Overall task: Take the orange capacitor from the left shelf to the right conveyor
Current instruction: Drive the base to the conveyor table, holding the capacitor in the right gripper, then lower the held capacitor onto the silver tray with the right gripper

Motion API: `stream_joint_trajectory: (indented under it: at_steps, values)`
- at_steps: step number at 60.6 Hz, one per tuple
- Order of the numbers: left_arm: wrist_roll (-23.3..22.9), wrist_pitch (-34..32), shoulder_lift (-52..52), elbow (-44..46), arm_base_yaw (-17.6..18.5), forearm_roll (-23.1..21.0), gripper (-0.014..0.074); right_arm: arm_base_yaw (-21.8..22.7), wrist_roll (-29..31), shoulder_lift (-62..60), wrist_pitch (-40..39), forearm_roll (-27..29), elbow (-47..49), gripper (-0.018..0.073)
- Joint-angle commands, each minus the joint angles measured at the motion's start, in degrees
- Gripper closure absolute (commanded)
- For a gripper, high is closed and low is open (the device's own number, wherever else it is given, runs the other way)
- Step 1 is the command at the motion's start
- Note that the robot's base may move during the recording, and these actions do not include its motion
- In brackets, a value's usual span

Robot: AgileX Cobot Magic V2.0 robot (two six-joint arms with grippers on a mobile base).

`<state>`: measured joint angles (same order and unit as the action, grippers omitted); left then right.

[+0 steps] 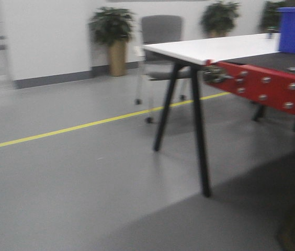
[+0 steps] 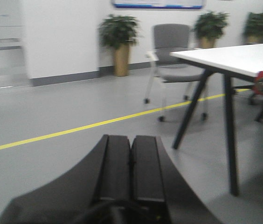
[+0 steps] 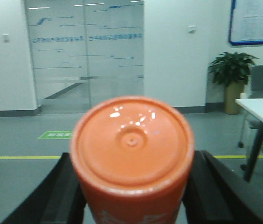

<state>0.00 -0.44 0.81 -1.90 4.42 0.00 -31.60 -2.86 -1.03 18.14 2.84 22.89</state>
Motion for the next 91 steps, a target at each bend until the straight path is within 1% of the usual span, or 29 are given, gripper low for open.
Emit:
stream_joint_trajectory:
  at_steps: [1, 91]
  values:
    - [0.0, -4.75, -0.58, 0.45, 0.32, -0.31, 0.0701, 0.15, 0.38, -0.3, -5.32, -0.07, 1.59, 0.0507]
    - [0.0, -4.75, -0.58, 0.45, 0.32, -0.31, 0.0701, 0.15, 0.38, -0.3, -5.32, -0.07, 1.59, 0.0507]
